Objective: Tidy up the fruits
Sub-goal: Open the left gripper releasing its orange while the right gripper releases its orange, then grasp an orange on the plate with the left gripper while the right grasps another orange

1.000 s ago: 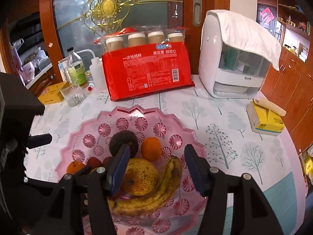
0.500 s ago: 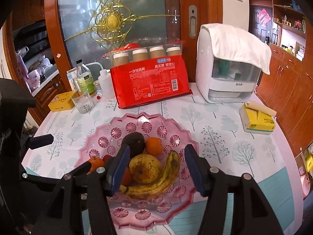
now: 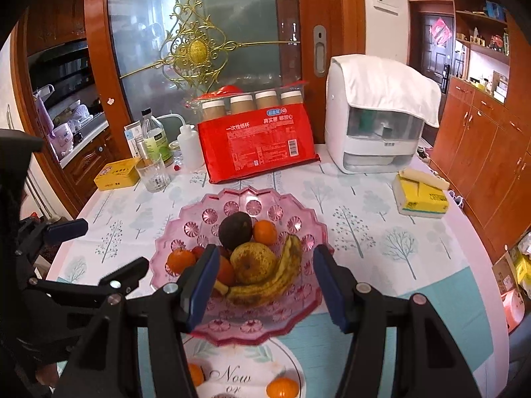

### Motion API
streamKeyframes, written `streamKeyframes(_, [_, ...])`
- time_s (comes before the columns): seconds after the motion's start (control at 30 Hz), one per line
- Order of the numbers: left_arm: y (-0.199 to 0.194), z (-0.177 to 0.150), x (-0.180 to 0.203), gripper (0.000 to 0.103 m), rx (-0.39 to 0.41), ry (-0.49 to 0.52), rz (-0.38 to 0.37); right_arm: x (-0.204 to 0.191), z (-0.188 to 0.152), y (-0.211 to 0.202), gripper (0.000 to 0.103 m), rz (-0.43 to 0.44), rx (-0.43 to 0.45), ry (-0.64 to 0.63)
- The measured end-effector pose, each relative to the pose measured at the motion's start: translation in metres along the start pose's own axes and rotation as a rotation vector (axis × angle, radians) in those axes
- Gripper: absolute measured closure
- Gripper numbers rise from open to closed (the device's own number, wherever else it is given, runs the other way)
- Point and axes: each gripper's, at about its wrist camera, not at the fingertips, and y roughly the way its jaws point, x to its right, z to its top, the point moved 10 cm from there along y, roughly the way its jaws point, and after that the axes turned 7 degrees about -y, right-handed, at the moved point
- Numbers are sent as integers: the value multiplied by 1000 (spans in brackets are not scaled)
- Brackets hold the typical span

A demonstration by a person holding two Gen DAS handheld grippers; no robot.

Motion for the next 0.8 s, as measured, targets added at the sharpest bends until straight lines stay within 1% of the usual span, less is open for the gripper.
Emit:
streamKeyframes(0.27, [-23,-15,-5,15,19,-40,-29,1,-19,-19,44,6,-5,35])
streamKeyframes(0.47, [-36,-27,-8,15,37,-63,-34,1,-35,-35,44,2,0,46])
streamKeyframes(0.8, [-44,-53,1,14,47,-58,-56,10,-65,-56,44,4,-8,70])
